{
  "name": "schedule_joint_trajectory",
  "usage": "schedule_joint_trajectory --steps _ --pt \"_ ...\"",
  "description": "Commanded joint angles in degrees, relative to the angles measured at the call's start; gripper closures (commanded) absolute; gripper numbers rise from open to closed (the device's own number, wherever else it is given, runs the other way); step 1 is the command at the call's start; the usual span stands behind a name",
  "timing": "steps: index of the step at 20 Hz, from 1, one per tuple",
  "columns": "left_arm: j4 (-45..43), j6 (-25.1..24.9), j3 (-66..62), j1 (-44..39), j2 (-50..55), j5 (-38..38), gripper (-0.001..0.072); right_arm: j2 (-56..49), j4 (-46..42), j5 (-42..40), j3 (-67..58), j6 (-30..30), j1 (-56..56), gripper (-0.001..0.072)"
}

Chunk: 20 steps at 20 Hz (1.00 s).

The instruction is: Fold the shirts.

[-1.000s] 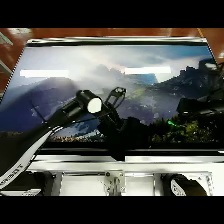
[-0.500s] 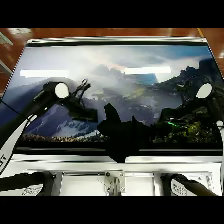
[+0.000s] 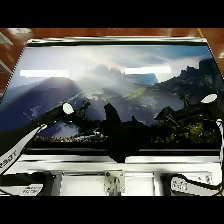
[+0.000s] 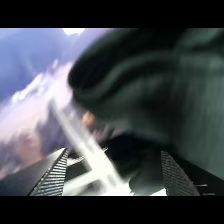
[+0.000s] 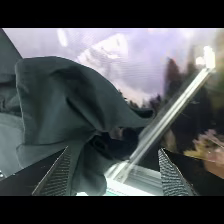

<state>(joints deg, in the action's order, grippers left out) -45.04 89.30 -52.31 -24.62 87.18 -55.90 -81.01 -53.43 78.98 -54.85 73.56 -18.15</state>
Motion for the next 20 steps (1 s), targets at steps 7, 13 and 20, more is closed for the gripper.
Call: schedule_joint_trajectory --steps 7,13,20 --pt "8.0 -0.74 0.42 -1.46 4.02 11.76 0.0657 -0.48 5.9 -5.53 11.47 -1.73 -0.52 0.0041" --pt "7.96 -4.94 0.42 -1.46 0.61 11.76 0.0661 -0.48 8.09 -21.97 15.45 1.81 9.01 0.0163" --pt "0.0 -9.77 -4.37 1.7 -7.39 11.45 0.0663 2.32 9.9 -23.23 12.98 -0.98 11.41 0.0658"
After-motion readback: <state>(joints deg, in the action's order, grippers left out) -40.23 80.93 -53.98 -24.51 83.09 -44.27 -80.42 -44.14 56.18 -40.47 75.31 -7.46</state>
